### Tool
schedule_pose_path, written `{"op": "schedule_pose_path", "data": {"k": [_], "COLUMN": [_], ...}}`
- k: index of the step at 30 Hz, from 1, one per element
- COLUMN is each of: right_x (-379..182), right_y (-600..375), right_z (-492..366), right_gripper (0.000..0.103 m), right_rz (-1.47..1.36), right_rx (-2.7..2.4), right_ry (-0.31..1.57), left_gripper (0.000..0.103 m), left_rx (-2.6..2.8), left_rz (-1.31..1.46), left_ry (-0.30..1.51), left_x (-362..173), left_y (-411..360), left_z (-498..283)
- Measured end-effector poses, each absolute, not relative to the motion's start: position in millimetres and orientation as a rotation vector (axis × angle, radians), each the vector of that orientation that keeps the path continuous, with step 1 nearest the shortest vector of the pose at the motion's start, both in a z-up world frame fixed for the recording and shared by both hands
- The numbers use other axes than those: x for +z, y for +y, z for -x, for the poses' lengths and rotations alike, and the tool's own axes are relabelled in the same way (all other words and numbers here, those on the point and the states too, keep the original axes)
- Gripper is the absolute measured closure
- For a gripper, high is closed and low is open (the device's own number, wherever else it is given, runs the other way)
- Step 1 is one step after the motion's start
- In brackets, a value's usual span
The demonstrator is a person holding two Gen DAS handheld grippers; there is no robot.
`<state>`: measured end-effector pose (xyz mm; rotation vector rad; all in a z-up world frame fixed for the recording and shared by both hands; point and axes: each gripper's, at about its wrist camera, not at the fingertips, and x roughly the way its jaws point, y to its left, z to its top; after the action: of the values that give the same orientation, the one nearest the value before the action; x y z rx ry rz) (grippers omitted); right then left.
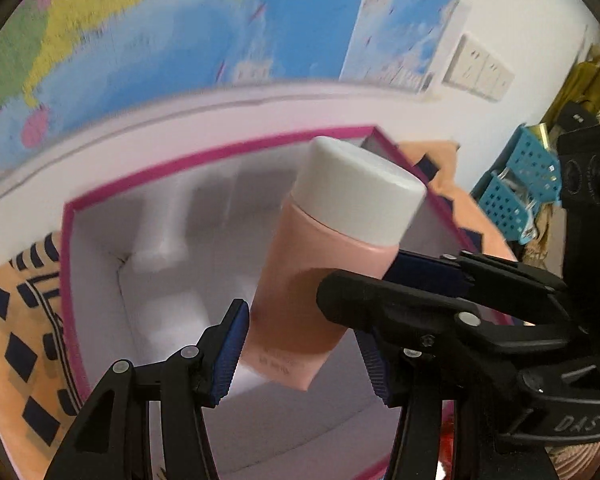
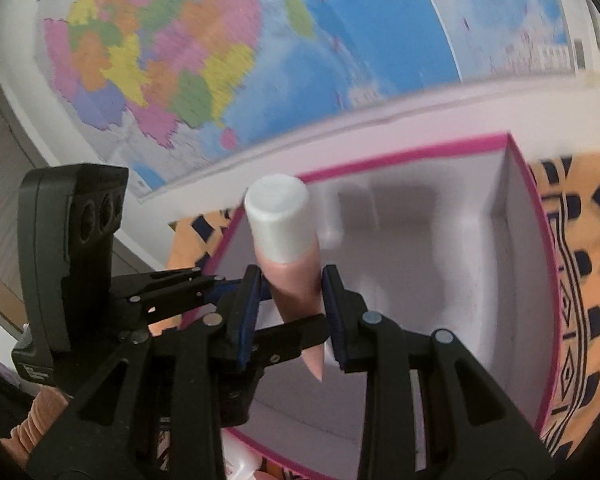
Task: Organize rigid objects
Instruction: 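Lift the pink tube with the right gripper and drop it into the magenta box, then move the right gripper down over the white red-capped lotion bottle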
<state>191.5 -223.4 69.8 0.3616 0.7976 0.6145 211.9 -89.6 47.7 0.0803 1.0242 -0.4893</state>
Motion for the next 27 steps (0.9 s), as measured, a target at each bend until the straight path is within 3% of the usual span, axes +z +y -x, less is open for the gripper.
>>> {"op": "schedule_pose_path", "data": {"k": [11, 15, 19, 22, 27], "right_x": [78, 84, 98, 107, 104], "right_y": [-242, -247, -252, -254, -255], "right_z": [-189, -172, -137, -109, -68], "right_gripper": [0.069, 0.069, 0.068, 0.06, 0.058], "right_rz": [-0.318, -0.302, -0.292, -0.279, -0.255], "right_rx": [0.5, 0.53, 0.603, 0.664, 0.757], "right_ry": [0.812, 0.796, 0.735, 0.691, 0.674], "left_gripper": [0.047, 0.039, 0.018, 0.015, 0.012], "left_rx": [-0.401, -0.437, -0.445, -0.445, -0.449], "left_rz": [-0.052, 0.051, 0.084, 0.104, 0.081], "left_ry": [1.039, 0.998, 0.902, 0.852, 0.811], "left_x": [33, 44, 62, 73, 80], "left_y": [-72, -50, -33, -20, -7], "left_z": [-211, -197, -168, -143, -96]}}
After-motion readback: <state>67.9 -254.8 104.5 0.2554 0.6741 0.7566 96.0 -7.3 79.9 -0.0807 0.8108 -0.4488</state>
